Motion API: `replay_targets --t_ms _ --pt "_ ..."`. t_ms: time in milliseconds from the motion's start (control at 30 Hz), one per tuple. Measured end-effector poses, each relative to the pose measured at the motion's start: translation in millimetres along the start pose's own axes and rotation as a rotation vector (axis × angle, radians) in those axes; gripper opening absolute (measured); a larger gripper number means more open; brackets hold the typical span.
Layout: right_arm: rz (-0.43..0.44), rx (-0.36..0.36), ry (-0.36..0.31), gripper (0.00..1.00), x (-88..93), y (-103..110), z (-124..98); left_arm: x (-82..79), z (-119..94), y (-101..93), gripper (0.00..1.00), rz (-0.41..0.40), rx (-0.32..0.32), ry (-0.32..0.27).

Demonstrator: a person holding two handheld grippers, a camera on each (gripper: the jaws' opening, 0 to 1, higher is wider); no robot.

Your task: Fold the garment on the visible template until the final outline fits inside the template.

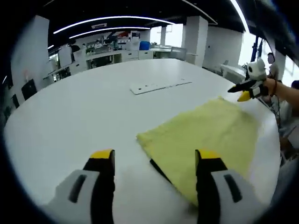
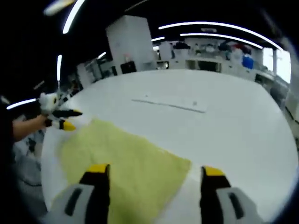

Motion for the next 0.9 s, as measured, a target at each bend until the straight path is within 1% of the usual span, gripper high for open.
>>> replay_targets --t_ms 100,200,300,433,533,600,667,700,800,900 --pt "-0.010 -0.013 0.002 0.83 1.6 4 -9 3.4 -7 -3.1 0.78 -0.010 0.022 -0.012" --pt "-0.011 -0.025 0.006 0.85 5.9 7 -16 8.4 -15 -10.4 0.82 -0.005 0.038 -0.016" --pt "-0.018 -0.035 0.014 0.86 11.2 13 -24 14.3 -21 -17.5 0.82 0.006 0.057 -0.012" --pt "-0.028 -0.053 0.024 0.86 22.3 21 -37 20.9 -33 -34.2 0.81 0.030 0.079 -0.007" --pt "-0.035 -0.061 0.032 0.86 31.4 27 -45 25.4 -37 -42.8 0.78 0.037 0.094 -0.013" --pt "-0.032 -0.064 0.037 0.85 40.9 32 -54 27.7 -41 -48.0 0.74 0.049 0.103 -0.022" --pt "-0.031 -0.070 0.042 0.84 45.5 35 -57 30.1 -44 -53.0 0.71 0.058 0.111 -0.022" --pt "-0.032 -0.072 0.044 0.84 47.8 37 -59 32.0 -47 -57.6 0.68 0.063 0.116 -0.021" --pt "-0.030 -0.079 0.050 0.83 55.9 40 -64 36.0 -50 -63.1 0.62 0.071 0.120 -0.018" --pt "-0.023 -0.075 0.053 0.82 66.3 43 -71 44.3 -51 -66.3 0.56 0.076 0.117 -0.012"
Point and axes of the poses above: the point that each gripper's makers call its tool centre point, and the gripper's own axes: z roughly forward along the fingers, y roughly to its left, x roughly out of its underside, the point moved 7 cm from there along -z, roughly backward along the fingers, and after that the axes turned 4 degrees about x, right-handed, at the moved point
